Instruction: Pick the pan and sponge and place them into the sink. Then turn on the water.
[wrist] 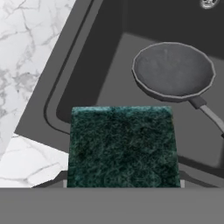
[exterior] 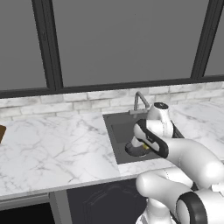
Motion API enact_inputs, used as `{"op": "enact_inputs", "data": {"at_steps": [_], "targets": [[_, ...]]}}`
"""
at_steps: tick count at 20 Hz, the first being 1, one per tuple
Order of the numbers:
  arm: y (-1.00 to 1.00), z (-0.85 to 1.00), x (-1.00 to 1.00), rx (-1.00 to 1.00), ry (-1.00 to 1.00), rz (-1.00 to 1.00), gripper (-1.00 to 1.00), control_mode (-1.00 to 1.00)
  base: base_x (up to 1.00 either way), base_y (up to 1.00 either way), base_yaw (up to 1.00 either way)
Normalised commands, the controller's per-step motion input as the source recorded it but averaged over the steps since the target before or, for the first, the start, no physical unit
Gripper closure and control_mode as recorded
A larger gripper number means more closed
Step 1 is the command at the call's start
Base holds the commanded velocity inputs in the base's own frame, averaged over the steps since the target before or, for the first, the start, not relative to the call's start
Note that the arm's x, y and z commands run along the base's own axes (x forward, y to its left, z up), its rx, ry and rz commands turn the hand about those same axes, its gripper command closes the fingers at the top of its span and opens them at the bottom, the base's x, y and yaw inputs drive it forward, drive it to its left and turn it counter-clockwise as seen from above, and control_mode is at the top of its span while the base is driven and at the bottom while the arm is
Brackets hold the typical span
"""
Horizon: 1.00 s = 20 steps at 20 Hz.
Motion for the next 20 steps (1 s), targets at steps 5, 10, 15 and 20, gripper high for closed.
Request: {"op": "enact_inputs", "data": {"at_steps": [5,10,15,20], "targets": [[-0.07,-0.13,0.05,-0.06,0.00,0.00,1.00,-1.00,0.00,0.00,0.00],[-0.05,-0.16,0.06,-0.05,-0.01,-0.02,1.00,-1.00,0.00,0.00,0.00],[-0.05,-0.15,0.10,0.00,0.00,-0.02,1.00,-1.00,0.00,0.00,0.00],[-0.07,-0.15,0.11,0.00,0.00,-0.02,1.00,-1.00,0.00,0.00,0.00]]}}
